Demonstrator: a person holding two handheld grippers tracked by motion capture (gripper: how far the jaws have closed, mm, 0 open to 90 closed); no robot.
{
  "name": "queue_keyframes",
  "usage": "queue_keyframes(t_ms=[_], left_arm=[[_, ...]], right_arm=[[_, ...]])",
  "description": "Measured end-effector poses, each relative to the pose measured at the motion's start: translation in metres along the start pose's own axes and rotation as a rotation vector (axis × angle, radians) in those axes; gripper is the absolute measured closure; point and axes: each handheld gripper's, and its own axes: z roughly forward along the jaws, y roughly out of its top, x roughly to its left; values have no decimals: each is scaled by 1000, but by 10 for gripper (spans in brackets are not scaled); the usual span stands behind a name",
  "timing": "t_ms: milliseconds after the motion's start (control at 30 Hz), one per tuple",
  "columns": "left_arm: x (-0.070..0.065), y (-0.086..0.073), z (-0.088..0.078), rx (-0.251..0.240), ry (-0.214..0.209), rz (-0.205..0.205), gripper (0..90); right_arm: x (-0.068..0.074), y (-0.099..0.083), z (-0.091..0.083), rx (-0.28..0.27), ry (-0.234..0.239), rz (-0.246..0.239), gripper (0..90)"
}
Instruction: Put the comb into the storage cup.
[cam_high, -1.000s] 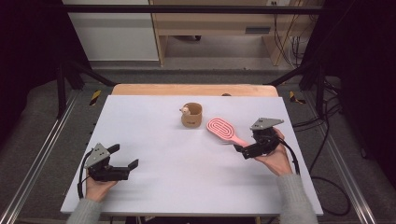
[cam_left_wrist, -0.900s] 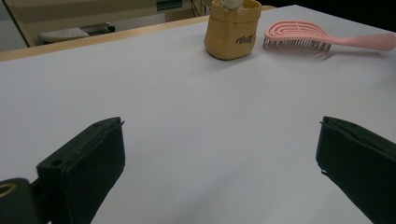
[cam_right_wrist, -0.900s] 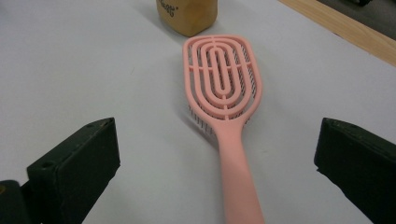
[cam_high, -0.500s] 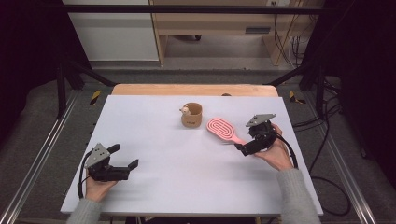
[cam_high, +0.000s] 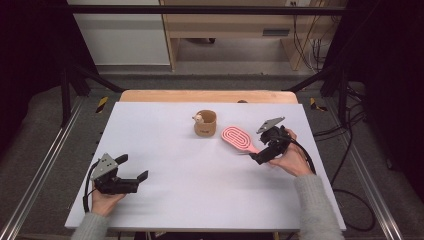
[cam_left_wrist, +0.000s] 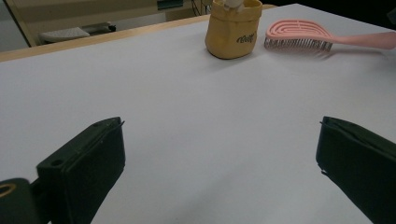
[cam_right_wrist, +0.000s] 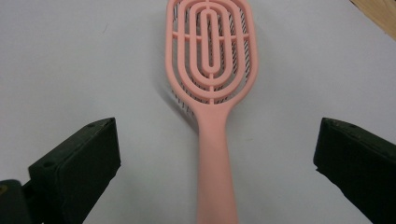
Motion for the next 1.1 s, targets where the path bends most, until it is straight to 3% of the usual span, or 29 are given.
queue_keyframes(t_ms=[333,667,1100], left_arm=[[0,0,0,2,1,-1,13],[0,0,0,4,2,1,13],[0,0,0,5,3,3,13]], right_arm=[[-3,7,11,31,14,-5,10],[-7,5,25,63,30,25,27],[-8,1,43,97,59,57,122]])
